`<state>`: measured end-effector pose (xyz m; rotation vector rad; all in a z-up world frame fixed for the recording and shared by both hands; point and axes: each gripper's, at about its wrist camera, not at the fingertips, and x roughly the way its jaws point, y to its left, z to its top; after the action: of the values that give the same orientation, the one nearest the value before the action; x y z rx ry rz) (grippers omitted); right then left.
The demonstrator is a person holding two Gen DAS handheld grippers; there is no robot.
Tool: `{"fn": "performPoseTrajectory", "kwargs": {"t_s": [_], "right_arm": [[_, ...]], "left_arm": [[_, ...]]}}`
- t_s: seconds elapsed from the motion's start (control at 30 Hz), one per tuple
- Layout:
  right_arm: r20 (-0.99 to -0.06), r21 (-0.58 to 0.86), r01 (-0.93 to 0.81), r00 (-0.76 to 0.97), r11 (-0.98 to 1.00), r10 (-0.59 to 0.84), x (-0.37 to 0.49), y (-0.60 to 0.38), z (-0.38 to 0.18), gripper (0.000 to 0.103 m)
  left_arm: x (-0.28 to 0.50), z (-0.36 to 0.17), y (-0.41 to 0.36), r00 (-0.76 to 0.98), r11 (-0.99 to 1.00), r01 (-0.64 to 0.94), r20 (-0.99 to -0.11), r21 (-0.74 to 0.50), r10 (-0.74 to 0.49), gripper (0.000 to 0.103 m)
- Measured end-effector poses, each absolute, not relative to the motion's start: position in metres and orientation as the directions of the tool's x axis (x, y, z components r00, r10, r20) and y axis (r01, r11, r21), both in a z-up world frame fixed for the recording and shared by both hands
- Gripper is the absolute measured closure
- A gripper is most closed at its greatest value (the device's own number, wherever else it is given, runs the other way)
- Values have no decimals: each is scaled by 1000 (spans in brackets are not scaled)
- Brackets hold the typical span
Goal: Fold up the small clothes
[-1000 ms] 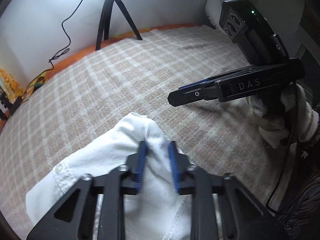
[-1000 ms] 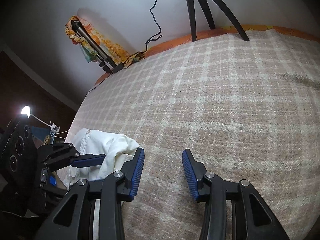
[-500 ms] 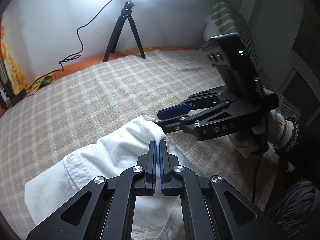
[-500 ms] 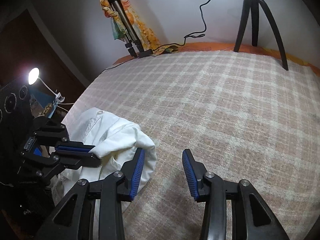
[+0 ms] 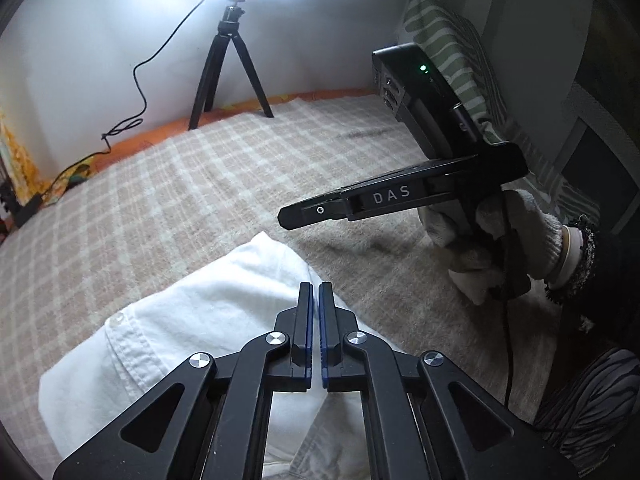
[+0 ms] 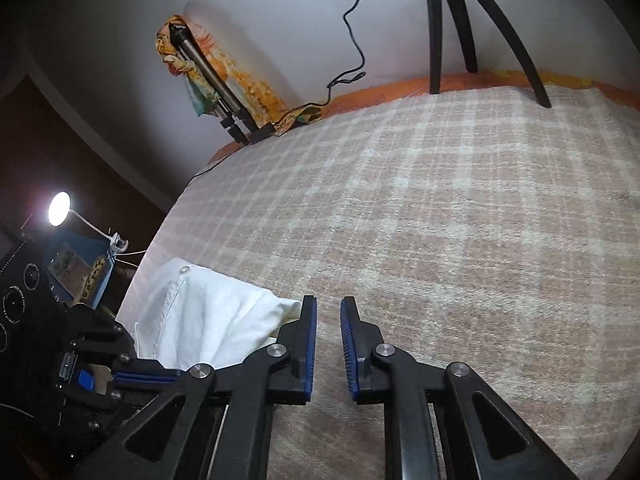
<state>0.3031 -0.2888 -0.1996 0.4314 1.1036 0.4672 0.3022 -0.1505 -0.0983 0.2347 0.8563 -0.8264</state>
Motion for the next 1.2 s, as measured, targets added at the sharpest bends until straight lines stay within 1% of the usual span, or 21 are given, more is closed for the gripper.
{"fn": "performPoseTrajectory", "kwargs": {"t_s": [0.03, 0.07, 0.1, 0.2, 0.27, 0.33, 0.37, 0.4, 0.43, 0.5, 0.57, 0.6, 0.63, 0.67, 0.7, 0.77, 0.83, 0.87, 0.97, 1.13, 1.2], "right_arm": [[-745, 545, -134, 375, 828, 551, 303, -293, -200, 87], [-742, 553, -127, 374, 823, 556, 302, -296, -200, 86], [-732, 574, -120, 370, 810, 573, 302, -298, -201, 81], [-714, 598, -147, 349, 788, 607, 298, -295, -198, 74], [-746, 539, -202, 337, 818, 575, 296, -282, -195, 71], [-777, 498, -226, 313, 837, 547, 297, -274, -197, 71], [-781, 496, -227, 306, 838, 545, 298, -272, -199, 71], [-783, 494, -229, 302, 838, 544, 299, -271, -200, 72], [-782, 493, -238, 300, 837, 546, 300, -269, -201, 73], [-799, 455, -251, 309, 854, 516, 303, -262, -202, 84], [-826, 408, -208, 331, 889, 457, 311, -260, -206, 92], [-834, 400, -187, 332, 897, 441, 314, -261, -205, 93], [-840, 383, -163, 348, 909, 416, 316, -265, -202, 91], [-846, 363, -139, 365, 921, 389, 315, -270, -198, 85], [-842, 371, -116, 377, 921, 386, 312, -276, -193, 85], [-805, 431, -102, 407, 897, 433, 303, -286, -178, 85], [-776, 444, -132, 437, 886, 454, 290, -283, -158, 85], [-761, 454, -155, 444, 877, 473, 285, -278, -149, 85], [-747, 469, -207, 426, 859, 511, 280, -255, -142, 85], [-824, 360, -221, 380, 906, 420, 281, -221, -165, 86], [-841, 363, -185, 357, 913, 406, 281, -227, -178, 86]], "left_arm": [[301, -98, -155, 381, 673, 731, -752, -111, -538, 95], [300, -98, -160, 392, 673, 735, -757, -85, -523, 88], [299, -100, -164, 400, 676, 734, -762, -66, -509, 84], [302, -107, -169, 414, 704, 708, -776, -54, -476, 84], [305, -111, -169, 422, 714, 699, -782, -41, -458, 84], [305, -116, -170, 431, 700, 714, -781, -13, -453, 99], [306, -118, -168, 414, 690, 723, -779, -33, -471, 100], [308, -119, -163, 382, 678, 730, -773, -84, -507, 100], [310, -120, -159, 361, 674, 728, -768, -123, -530, 100], [313, -126, -155, 327, 673, 717, -766, -180, -553, 101], [313, -133, -157, 298, 676, 709, -781, -203, -548, 101], [311, -131, -155, 293, 675, 705, -778, -218, -556, 101], [309, -125, -153, 291, 674, 702, -772, -229, -565, 99], [306, -118, -150, 293, 672, 701, -764, -237, -575, 94], [304, -109, -144, 301, 677, 692, -751, -251, -587, 91], [300, -89, -127, 323, 680, 672, -711, -292, -624, 90], [294, -69, -104, 378, 696, 657, -672, -290, -637, 89], [293, -61, -89, 424, 724, 635, -661, -272, -620, 87], [300, -62, -43, 501, 803, 540, -670, -254, -549, 86], [328, -109, -2, 487, 884, 418, -769, -210, -413, 86], [336, -129, 4, 475, 903, 397, -806, -163, -354, 86]]}}
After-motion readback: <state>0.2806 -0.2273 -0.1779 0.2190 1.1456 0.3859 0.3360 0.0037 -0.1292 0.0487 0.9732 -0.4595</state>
